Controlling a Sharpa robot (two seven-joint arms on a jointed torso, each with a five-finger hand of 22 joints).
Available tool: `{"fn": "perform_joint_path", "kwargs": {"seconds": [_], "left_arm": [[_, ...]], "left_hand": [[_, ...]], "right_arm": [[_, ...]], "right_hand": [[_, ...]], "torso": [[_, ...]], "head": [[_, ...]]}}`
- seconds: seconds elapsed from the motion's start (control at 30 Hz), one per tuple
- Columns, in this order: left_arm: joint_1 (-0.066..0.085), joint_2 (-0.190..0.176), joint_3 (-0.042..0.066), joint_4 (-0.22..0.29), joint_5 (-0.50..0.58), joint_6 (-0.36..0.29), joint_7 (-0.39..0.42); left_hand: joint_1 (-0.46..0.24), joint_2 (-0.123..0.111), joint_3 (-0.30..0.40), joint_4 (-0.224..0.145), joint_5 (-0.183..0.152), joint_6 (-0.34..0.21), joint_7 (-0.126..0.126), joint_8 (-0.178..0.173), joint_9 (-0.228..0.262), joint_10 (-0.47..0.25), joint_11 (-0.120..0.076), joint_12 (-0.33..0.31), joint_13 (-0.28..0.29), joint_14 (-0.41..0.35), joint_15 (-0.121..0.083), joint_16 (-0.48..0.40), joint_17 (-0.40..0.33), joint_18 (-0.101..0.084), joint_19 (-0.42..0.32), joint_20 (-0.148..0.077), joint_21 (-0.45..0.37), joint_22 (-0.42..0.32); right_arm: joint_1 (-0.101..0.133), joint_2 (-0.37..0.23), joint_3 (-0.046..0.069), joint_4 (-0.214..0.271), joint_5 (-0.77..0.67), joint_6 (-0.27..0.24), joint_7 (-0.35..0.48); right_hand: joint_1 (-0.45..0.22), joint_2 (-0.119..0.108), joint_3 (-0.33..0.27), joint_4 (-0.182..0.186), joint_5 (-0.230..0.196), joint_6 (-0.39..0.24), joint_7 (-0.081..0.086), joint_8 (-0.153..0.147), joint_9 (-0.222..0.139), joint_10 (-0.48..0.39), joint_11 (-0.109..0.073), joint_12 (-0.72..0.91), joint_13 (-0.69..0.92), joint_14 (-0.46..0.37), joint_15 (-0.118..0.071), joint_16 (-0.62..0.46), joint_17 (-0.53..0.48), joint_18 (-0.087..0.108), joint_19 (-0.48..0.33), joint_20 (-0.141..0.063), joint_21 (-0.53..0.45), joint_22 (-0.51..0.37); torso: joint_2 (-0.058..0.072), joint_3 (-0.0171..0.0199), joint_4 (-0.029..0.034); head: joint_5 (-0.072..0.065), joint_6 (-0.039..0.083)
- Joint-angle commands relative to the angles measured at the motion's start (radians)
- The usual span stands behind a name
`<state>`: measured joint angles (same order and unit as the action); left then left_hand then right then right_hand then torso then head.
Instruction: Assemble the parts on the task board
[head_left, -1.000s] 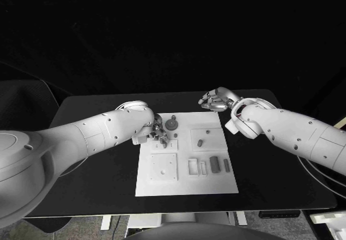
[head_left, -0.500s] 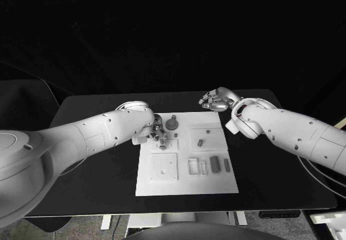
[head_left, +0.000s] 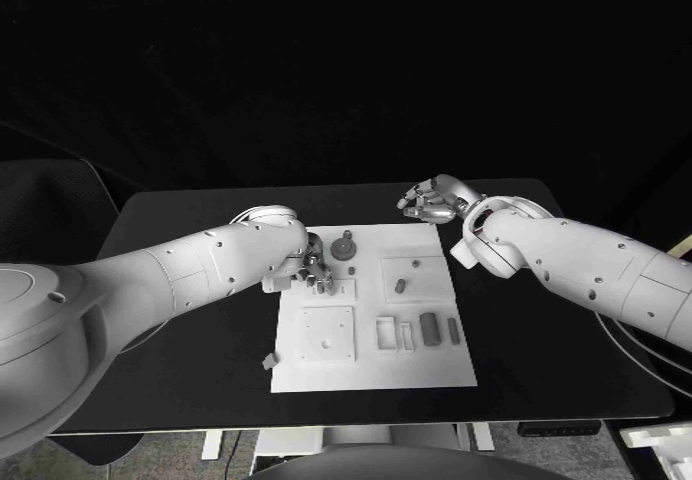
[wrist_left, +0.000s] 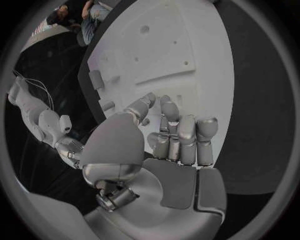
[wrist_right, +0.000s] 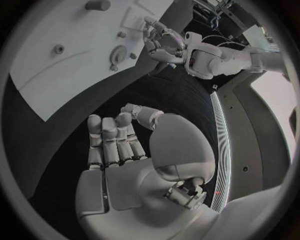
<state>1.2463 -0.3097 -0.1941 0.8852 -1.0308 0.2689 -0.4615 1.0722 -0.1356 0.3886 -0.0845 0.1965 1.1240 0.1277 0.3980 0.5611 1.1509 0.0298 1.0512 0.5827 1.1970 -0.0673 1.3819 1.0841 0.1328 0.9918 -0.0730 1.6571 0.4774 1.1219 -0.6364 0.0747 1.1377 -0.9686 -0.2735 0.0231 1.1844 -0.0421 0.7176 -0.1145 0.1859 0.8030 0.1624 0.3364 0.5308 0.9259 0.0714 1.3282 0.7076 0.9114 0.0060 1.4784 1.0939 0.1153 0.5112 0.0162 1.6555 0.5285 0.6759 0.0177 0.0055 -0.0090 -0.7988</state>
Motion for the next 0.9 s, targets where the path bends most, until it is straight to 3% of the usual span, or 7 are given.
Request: {"fn": "perform_joint_path", "kwargs": {"seconds": [0.03, 0.27, 0.6, 0.8, 0.9], "left_arm": [[0.001, 0.000, 0.000, 0.003, -0.005, 0.013, -0.001], [0.001, 0.000, 0.000, 0.003, -0.005, 0.003, 0.004], [0.001, -0.021, 0.001, 0.021, -0.003, -0.065, 0.027], [0.004, -0.051, 0.003, 0.052, 0.021, -0.147, 0.062], [0.007, -0.067, 0.004, 0.072, 0.032, -0.185, 0.080]], "left_hand": [[0.002, 0.010, -0.003, -0.004, 0.001, -0.003, -0.002, -0.005, 0.000, 0.004, 0.004, -0.005, -0.002, -0.009, -0.001, 0.004, -0.001, 0.059, -0.002, -0.007, 0.034, -0.001], [0.007, 0.015, -0.001, -0.006, 0.002, -0.002, -0.002, -0.006, 0.000, 0.005, 0.003, -0.005, -0.002, -0.009, -0.002, 0.005, -0.002, 0.060, -0.001, -0.007, 0.034, -0.001], [0.011, 0.016, 0.000, -0.009, 0.002, -0.002, -0.002, -0.006, 0.000, 0.006, 0.003, -0.004, -0.002, -0.009, -0.002, 0.005, -0.002, 0.061, -0.001, -0.008, 0.034, -0.001], [0.007, 0.004, -0.009, -0.013, -0.004, -0.017, 0.002, -0.015, -0.003, -0.005, 0.005, -0.011, -0.005, -0.015, -0.002, -0.001, -0.007, 0.060, -0.006, -0.007, 0.029, -0.004], [0.004, -0.002, -0.023, -0.019, -0.010, -0.048, 0.009, -0.032, -0.007, -0.038, 0.017, -0.038, -0.018, -0.021, 0.000, -0.009, -0.014, 0.060, -0.013, -0.006, 0.022, -0.009]], "right_arm": [[-0.001, 0.000, 0.000, 0.001, 0.000, 0.013, 0.006], [-0.001, 0.000, 0.000, 0.001, 0.000, 0.012, 0.006], [-0.001, -0.002, 0.000, 0.001, 0.000, 0.011, 0.005], [-0.001, -0.006, 0.000, 0.002, 0.000, 0.012, 0.006], [-0.001, -0.007, 0.000, 0.004, -0.001, 0.012, 0.008]], "right_hand": [[-0.007, 0.000, 0.004, 0.001, -0.002, 0.003, 0.005, 0.006, 0.001, 0.005, 0.001, 0.005, -0.001, 0.006, -0.001, 0.007, -0.001, 0.005, 0.009, 0.001, 0.067, -0.001], [-0.008, 0.000, 0.004, 0.001, -0.002, 0.003, 0.005, 0.006, 0.001, 0.005, 0.000, 0.006, -0.001, 0.006, -0.001, 0.007, -0.001, 0.005, 0.009, 0.001, 0.067, -0.001], [-0.009, -0.001, 0.004, 0.000, -0.002, 0.003, 0.004, 0.006, 0.001, 0.005, 0.000, 0.006, -0.001, 0.006, -0.001, 0.007, -0.001, 0.006, 0.009, 0.001, 0.067, -0.001], [-0.027, -0.037, -0.010, -0.012, -0.003, 0.003, 0.004, 0.003, 0.001, 0.005, 0.000, 0.011, -0.002, 0.007, -0.002, 0.010, -0.001, 0.007, 0.009, 0.000, 0.072, -0.001], [-0.045, -0.057, -0.033, -0.013, -0.004, 0.004, 0.004, 0.002, 0.002, 0.006, 0.000, 0.015, -0.003, 0.008, -0.003, 0.012, -0.001, 0.007, 0.010, -0.001, 0.077, 0.000]], "torso": [[0.000, 0.0011, -0.0002], [0.000, 0.0006, -0.0003], [-0.001, 0.0002, 0.0006], [-0.001, 0.0000, 0.0013], [-0.002, -0.0001, 0.0019]], "head": [[0.000, -0.001], [0.000, 0.003], [0.003, 0.007], [0.005, 0.010], [0.008, 0.014]]}}
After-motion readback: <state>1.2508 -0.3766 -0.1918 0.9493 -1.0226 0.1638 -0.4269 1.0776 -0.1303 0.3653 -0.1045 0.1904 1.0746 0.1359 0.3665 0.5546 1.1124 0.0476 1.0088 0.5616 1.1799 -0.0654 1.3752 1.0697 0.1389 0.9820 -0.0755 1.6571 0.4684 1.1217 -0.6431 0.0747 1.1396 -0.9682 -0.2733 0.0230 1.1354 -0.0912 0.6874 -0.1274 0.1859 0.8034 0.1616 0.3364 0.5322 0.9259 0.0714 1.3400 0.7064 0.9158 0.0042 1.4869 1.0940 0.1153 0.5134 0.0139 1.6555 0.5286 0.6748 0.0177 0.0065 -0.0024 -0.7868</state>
